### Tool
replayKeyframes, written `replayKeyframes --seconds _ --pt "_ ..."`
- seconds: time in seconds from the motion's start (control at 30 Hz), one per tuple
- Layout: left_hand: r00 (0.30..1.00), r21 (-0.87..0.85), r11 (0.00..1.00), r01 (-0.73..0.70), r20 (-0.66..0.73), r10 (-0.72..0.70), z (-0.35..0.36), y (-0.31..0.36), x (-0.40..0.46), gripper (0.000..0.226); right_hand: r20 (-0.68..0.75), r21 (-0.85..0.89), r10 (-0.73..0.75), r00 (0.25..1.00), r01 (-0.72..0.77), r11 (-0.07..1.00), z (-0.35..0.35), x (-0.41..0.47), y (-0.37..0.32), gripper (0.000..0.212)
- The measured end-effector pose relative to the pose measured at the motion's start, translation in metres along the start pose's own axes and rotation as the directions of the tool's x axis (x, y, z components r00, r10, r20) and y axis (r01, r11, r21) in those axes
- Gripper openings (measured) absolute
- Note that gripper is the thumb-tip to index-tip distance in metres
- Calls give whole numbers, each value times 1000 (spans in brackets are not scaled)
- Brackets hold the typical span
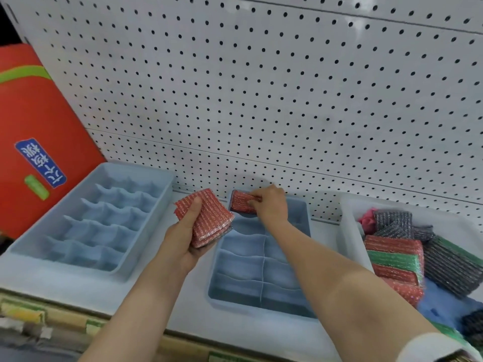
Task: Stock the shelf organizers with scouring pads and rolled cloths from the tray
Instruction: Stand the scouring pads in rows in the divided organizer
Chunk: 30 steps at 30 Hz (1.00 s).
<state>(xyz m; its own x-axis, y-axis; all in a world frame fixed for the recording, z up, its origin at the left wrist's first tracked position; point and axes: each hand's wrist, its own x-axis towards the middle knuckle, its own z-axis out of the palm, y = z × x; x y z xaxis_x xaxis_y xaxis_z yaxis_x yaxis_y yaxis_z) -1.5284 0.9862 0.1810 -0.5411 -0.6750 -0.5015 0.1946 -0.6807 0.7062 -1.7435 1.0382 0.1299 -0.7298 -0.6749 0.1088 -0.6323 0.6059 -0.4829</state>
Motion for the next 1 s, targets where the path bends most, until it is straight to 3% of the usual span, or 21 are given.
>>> replayKeyframes --seconds 0.13,0.2,0.23,0.3,0.33,0.4,0.5,0.6,0.67,0.7,0.77,0.83,0.9,1.0 --pt "999 76 997 -27 34 24 6 2 -3 47 71 -60 -5 997 9 998 -11 -3 -6 34" --pt "998 122 991 -48 57 41 13 1 -2 50 -52 119 51 997 -45 992 -25 -9 -18 42" --pt "997 143 988 -59 63 50 17 1 -1 51 -54 308 125 991 -103 946 -35 -15 -27 44" --pt "996 172 982 -76 67 65 27 -1 3 54 228 666 195 954 -299 683 -56 -27 -45 55" --pt "995 177 981 -83 74 71 32 -2 5 55 368 702 150 918 -380 603 -64 -33 -49 58" --pt "993 179 980 -81 94 65 39 -3 7 57 517 693 59 854 -458 557 -71 -42 -49 43" --pt "990 176 983 -59 139 34 40 -4 10 54 521 763 95 848 -513 393 -74 -42 -45 15" --pt "996 135 989 -59 80 48 33 0 18 37 343 889 279 897 -406 210 -76 -29 -39 12" --pt "998 109 993 -55 -1 55 25 4 26 32 173 912 371 912 -291 291 -73 -18 -33 14" --pt "998 88 995 -51 -28 53 21 5 29 28 102 881 369 924 -256 398 -69 -15 -30 14" --pt "998 52 998 -43 -51 46 14 8 33 23 -8 707 296 955 -204 677 -55 -10 -24 13" --pt "998 42 998 -38 -56 40 10 9 34 22 -58 443 195 979 -150 884 -38 -7 -17 14" --pt "998 47 998 -34 -50 36 8 10 35 25 -86 253 124 989 -99 962 -25 -4 -12 15" --pt "998 59 997 -42 -43 45 5 13 34 31 -129 124 50 990 -33 992 -22 3 -11 14"
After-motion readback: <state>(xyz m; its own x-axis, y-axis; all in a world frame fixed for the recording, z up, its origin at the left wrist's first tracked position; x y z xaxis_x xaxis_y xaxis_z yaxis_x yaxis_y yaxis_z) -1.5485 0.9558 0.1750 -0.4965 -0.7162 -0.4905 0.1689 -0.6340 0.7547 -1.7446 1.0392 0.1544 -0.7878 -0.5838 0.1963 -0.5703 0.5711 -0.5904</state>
